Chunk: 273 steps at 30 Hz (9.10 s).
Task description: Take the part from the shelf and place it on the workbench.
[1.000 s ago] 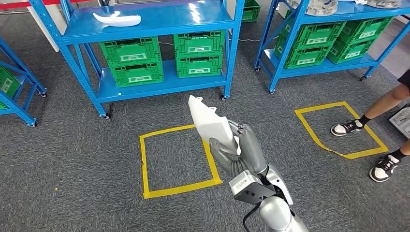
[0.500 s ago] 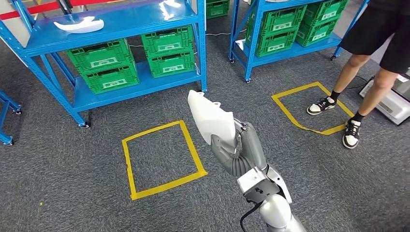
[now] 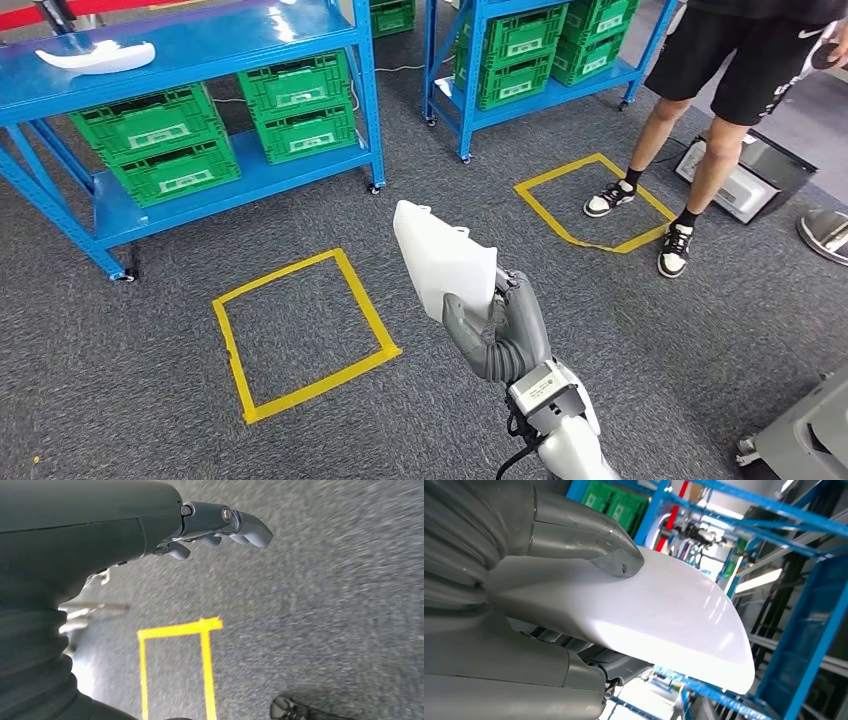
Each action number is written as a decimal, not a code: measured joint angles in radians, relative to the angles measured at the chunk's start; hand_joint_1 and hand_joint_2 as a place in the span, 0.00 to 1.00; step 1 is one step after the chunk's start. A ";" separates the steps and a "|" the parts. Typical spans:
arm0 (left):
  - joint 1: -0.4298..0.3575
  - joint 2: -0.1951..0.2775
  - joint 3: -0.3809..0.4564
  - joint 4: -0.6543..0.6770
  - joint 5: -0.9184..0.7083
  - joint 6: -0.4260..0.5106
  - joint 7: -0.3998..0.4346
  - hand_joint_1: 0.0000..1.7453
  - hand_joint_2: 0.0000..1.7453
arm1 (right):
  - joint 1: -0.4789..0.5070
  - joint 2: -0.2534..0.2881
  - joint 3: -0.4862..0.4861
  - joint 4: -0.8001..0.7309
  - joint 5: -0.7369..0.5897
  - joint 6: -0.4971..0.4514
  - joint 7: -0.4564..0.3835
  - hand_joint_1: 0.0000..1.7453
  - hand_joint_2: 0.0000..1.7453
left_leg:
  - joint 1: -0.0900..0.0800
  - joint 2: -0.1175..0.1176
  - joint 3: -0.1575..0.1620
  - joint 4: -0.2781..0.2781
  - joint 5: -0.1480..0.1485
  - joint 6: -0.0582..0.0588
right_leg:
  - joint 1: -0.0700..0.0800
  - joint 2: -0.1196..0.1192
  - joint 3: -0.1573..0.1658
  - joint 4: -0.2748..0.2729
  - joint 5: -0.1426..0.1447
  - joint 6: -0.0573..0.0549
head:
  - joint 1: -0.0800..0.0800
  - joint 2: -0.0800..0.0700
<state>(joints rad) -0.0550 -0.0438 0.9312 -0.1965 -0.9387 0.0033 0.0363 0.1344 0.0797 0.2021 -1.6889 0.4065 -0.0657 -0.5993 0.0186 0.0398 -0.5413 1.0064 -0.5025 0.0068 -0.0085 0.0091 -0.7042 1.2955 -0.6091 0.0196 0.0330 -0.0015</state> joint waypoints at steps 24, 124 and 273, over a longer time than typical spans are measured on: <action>-0.008 -0.031 0.000 0.006 -0.042 -0.010 0.044 0.00 1.00 | -0.041 -0.037 0.027 0.059 -0.040 0.034 0.055 1.00 1.00 | -0.003 -0.083 0.002 0.013 -0.008 -0.014 | -0.001 0.109 0.100 -0.267 0.147 -0.017 | -0.003 0.000; -0.017 -0.058 0.103 -0.003 0.003 -0.016 -0.034 0.00 1.00 | 0.015 -0.035 0.028 0.090 -0.127 0.163 0.029 1.00 1.00 | -0.007 -0.007 0.001 0.006 0.002 0.012 | -0.008 -0.001 -0.007 -0.020 0.041 0.009 | 0.012 0.000; -0.019 -0.057 0.132 0.010 -0.014 0.018 0.018 0.00 1.00 | -0.095 -0.010 0.010 0.192 -0.185 0.264 0.063 1.00 1.00 | -0.006 -0.039 -0.012 0.022 0.005 0.010 | 0.001 0.019 0.043 -0.138 0.076 0.004 | 0.001 0.000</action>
<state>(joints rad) -0.0744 -0.1005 1.0632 -0.1864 -0.9530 0.0208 0.0543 0.0396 0.0698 0.2120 -1.4964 0.2213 0.1987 -0.5365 0.0128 0.0003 -0.5536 1.0288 -0.4974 0.0164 -0.0072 0.0278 -0.6608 1.1579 -0.5334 0.0234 0.0342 -0.0015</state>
